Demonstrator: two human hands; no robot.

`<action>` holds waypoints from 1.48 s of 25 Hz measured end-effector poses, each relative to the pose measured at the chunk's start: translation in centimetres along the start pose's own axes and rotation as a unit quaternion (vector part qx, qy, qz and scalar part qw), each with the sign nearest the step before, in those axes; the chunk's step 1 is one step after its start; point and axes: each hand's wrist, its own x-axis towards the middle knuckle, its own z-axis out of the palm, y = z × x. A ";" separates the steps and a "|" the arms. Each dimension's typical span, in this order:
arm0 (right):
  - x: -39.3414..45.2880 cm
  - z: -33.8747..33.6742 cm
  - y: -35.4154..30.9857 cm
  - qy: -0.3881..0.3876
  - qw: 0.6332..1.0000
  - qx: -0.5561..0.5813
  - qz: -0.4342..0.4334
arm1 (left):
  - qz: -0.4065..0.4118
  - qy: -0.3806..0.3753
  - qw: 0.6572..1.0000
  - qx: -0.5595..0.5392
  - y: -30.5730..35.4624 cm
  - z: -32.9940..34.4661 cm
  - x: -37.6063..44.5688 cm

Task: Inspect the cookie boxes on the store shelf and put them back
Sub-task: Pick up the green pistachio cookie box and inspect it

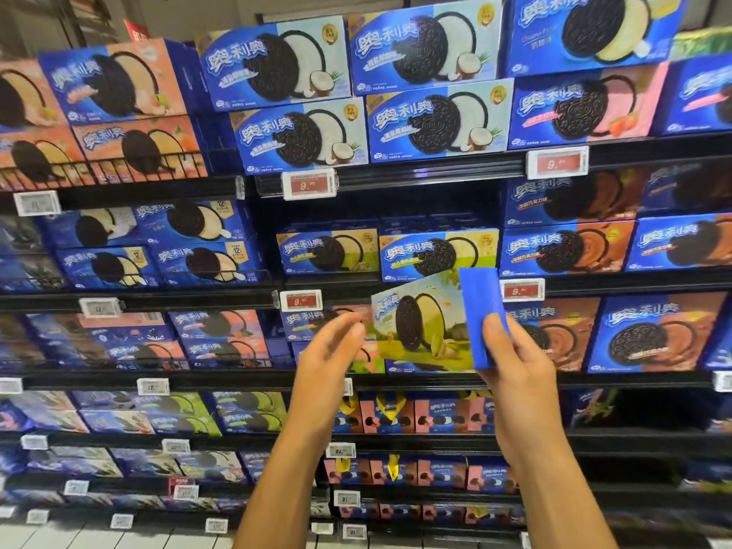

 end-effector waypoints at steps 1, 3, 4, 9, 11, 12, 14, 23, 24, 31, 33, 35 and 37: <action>-0.2 0.6 -0.1 -0.001 0.999 -0.028 -0.017 | 0.001 -0.041 0.999 -0.012 0.1 0.7 -0.3; -0.6 1.9 -0.1 -0.003 0.997 -0.064 -0.052 | 0.004 -0.122 0.991 -0.051 0.5 2.3 -0.6; -0.7 2.5 0.0 -0.010 0.995 -0.076 -0.064 | 0.011 -0.149 0.986 -0.067 0.6 2.9 -0.6; -1.5 3.8 0.7 -0.126 0.979 -0.148 -0.060 | -0.018 -0.074 0.971 -0.225 0.2 3.4 -0.2; -1.6 3.6 0.9 -0.147 0.976 -0.151 -0.049 | -0.047 -0.052 0.956 -0.286 -0.4 3.1 -0.1; -1.5 3.2 0.9 -0.141 0.978 -0.146 -0.046 | -0.055 -0.041 0.948 -0.311 -0.6 2.8 -0.1; -0.8 1.9 0.8 -0.086 0.984 -0.147 -0.051 | -0.061 -0.020 0.929 -0.364 -1.1 1.9 0.0; 0.9 -2.0 0.9 -0.016 0.997 -0.076 -0.016 | -0.046 -0.077 0.861 -0.501 -2.0 -0.4 0.3; 0.9 -1.9 0.9 -0.032 0.998 -0.055 -0.016 | -0.047 -0.080 0.862 -0.499 -2.2 -0.4 0.3; 0.8 -2.8 1.4 -0.019 0.999 -0.010 -0.041 | -0.049 0.030 0.903 -0.425 -1.9 -1.1 0.7; 0.6 -2.9 1.5 -0.020 0.999 -0.029 -0.041 | -0.025 0.046 0.930 -0.363 -1.7 -1.6 0.7; 0.5 -2.9 1.6 -0.033 0.998 -0.035 -0.042 | -0.017 0.053 0.952 -0.301 -1.4 -1.9 0.6; 0.4 -2.9 2.0 -0.048 0.998 -0.022 -0.045 | -0.010 0.055 0.958 -0.281 -1.2 -2.3 0.5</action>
